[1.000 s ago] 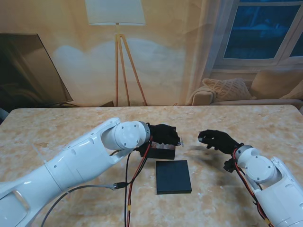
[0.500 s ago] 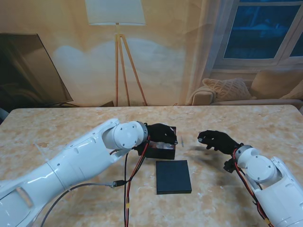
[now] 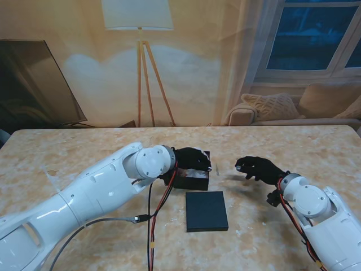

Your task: Pack mini donuts into a plastic bag, tie the opening and put the bag into the gift box

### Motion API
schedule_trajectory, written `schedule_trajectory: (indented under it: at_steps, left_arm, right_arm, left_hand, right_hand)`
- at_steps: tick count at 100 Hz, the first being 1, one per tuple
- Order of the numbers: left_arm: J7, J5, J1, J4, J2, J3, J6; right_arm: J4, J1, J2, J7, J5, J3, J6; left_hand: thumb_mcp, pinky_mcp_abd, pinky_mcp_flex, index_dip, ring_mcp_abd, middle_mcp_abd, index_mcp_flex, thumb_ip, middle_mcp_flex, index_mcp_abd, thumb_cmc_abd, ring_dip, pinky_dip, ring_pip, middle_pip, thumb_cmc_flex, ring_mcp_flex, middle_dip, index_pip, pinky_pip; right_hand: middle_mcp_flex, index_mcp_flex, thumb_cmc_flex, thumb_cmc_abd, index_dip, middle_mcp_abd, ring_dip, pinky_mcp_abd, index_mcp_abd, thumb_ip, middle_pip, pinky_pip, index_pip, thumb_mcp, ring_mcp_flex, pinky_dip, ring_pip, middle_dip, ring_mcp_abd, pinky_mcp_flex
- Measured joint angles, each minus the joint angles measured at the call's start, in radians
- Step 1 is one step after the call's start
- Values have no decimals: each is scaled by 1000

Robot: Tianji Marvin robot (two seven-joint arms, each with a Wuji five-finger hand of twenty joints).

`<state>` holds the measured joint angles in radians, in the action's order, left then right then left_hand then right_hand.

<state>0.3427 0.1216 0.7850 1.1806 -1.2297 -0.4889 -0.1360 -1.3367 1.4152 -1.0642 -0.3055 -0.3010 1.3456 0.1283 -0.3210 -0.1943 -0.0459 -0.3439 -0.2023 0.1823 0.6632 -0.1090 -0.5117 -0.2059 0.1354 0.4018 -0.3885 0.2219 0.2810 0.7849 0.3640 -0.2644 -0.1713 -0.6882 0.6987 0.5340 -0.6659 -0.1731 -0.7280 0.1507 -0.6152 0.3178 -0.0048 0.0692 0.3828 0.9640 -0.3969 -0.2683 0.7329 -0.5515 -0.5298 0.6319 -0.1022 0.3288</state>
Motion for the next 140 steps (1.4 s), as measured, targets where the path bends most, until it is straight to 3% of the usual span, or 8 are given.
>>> schedule_trajectory:
  at_steps: [20, 27, 34, 62, 73, 94, 111, 140]
  left_arm:
    - [23, -41, -8, -20, -6, 5, -12]
    - [24, -52, -8, -27, -10, 3, -18]
    - [30, -61, -10, -33, -13, 3, -24]
    - [46, -96, -9, -41, -19, -8, -51]
    - [2, -81, 16, -37, -20, -29, -46]
    - [-23, -69, 50, -13, -14, -56, -55]
    - [-35, -71, 53, -16, -15, -56, -69]
    - [-25, -86, 42, -34, -23, -42, -88]
  right_arm:
    - [1, 0, 0, -2, 0, 0, 2]
    - [2, 0, 0, -2, 1, 0, 4]
    - [2, 0, 0, -2, 3, 1, 4]
    - [3, 0, 1, -5, 4, 1, 4]
    - [3, -1, 1, -8, 4, 1, 4]
    - [4, -2, 2, -13, 6, -1, 3]
    - [5, -4, 3, -19, 10, -2, 3]
    - [6, -5, 3, -19, 12, -3, 3]
  left_hand:
    - [73, 32, 18, 15, 12, 0, -28, 9, 0, 15, -26, -24, 45, 0, 0, 0, -16, 10, 0, 59]
    - [249, 37, 16, 15, 11, 12, -30, 22, 2, 18, -88, -54, 45, 0, -5, 56, -27, 12, 0, 59]
    - [308, 43, 11, 16, 0, 25, -41, 22, 14, 26, -103, -56, 45, 0, -13, 67, -28, 20, 7, 56]
    - [323, 30, -27, 26, -58, 72, -52, 29, 24, 36, -125, -56, 45, -1, -22, 65, -26, 21, 25, 1]
    - [323, 19, -47, -13, -67, 72, -62, 29, 10, 52, -125, -56, 36, 12, -9, 65, -6, 5, 0, -24]
    - [323, 16, -62, -110, -72, 87, -214, 29, 11, -30, -137, -56, 35, 13, 14, 65, 4, -42, -29, -35]
    - [324, 8, -88, -113, -88, 112, -227, 30, 12, -122, -149, -52, 23, 41, 40, 66, 25, -71, -28, -56]
    - [324, 6, -90, -126, -90, 122, -201, 30, 12, -125, -149, -51, 14, 53, 41, 66, 33, -89, 29, -66]
  right_hand:
    - [0, 0, 0, 0, 0, 0, 0, 0, 0, 0, 0, 0, 0, 4, 1, 0, 0, 0, 0, 0]
    - [0, 0, 0, 0, 0, 0, 0, 0, 0, 0, 0, 0, 0, 4, 1, 0, 0, 0, 0, 0]
    - [0, 0, 0, 0, 0, 0, 0, 0, 0, 0, 0, 0, 0, 4, 1, 0, -1, 0, 0, 0]
    - [0, 0, 0, 0, 0, 0, 0, 0, -2, 0, 0, 0, 0, 5, 9, 0, -2, 0, 0, 0]
    - [0, 0, 0, 0, 0, 0, 0, 0, -3, 0, 0, 0, 0, 6, 9, 0, -2, 0, 0, 0]
    - [0, 0, 0, 0, 0, 0, 0, 0, -3, 0, 0, 0, 0, 6, 9, 0, -3, 0, 0, 0]
    - [0, 0, 0, 0, 0, 0, 0, 0, -3, 0, 0, 0, 0, 7, 9, 0, -3, 0, 0, 0]
    - [0, 0, -1, 0, 0, 0, 0, 0, -3, 0, 0, -1, 0, 17, 9, 0, -3, 0, 0, 0]
